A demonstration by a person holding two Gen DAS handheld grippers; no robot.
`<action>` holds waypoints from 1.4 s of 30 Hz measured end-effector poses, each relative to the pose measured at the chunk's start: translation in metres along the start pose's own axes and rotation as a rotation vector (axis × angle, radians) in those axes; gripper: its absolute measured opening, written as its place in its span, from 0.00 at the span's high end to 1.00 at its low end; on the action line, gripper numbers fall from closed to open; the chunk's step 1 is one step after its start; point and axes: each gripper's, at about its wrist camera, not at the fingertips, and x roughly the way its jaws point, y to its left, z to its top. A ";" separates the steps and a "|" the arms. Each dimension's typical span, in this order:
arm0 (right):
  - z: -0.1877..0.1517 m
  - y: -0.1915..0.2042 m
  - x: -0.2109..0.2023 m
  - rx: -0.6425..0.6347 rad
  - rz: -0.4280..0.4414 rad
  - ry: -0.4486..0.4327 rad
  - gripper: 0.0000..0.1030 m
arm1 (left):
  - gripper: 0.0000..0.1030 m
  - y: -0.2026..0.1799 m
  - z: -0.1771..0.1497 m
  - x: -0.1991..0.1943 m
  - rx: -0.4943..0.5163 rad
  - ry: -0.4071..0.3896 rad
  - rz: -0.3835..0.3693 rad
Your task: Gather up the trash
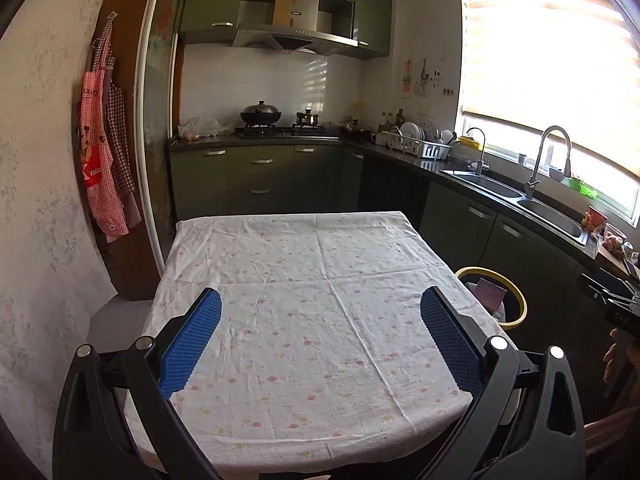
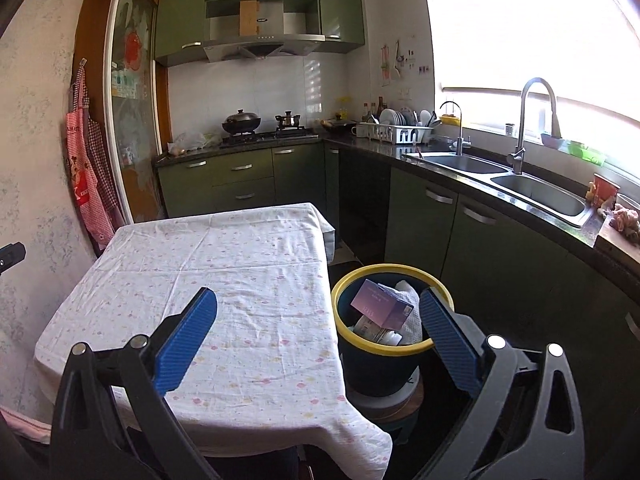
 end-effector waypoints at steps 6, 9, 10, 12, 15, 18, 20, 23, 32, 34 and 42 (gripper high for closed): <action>-0.003 -0.007 0.001 0.023 -0.002 0.005 0.07 | 0.05 -0.009 0.005 -0.004 0.011 -0.015 0.004; -0.003 -0.011 0.002 0.033 -0.011 0.003 0.07 | 0.05 -0.013 0.006 -0.004 0.020 -0.016 0.004; -0.003 -0.011 0.002 0.035 -0.012 0.003 0.07 | 0.05 -0.015 0.006 -0.004 0.022 -0.015 0.004; -0.004 -0.012 0.003 0.036 -0.011 0.006 0.06 | 0.05 -0.017 0.005 -0.004 0.025 -0.012 0.001; -0.004 -0.010 0.004 0.033 -0.009 0.009 0.07 | 0.05 -0.017 0.005 -0.001 0.022 -0.004 -0.004; -0.004 -0.009 0.006 0.029 -0.006 0.014 0.06 | 0.05 -0.015 0.005 0.001 0.015 0.004 -0.007; -0.004 -0.007 0.008 0.027 -0.006 0.017 0.06 | 0.05 -0.014 0.004 0.002 0.013 0.006 -0.007; -0.004 -0.007 0.010 0.026 -0.003 0.022 0.07 | 0.05 -0.014 0.004 0.003 0.012 0.006 -0.007; -0.006 -0.007 0.014 0.027 -0.004 0.031 0.07 | 0.05 -0.015 0.001 0.007 0.019 0.016 -0.012; -0.006 -0.007 0.015 0.028 -0.004 0.033 0.06 | 0.05 -0.015 0.001 0.008 0.019 0.019 -0.013; -0.009 -0.005 0.019 0.028 -0.001 0.041 0.07 | 0.05 -0.017 -0.002 0.013 0.022 0.027 -0.012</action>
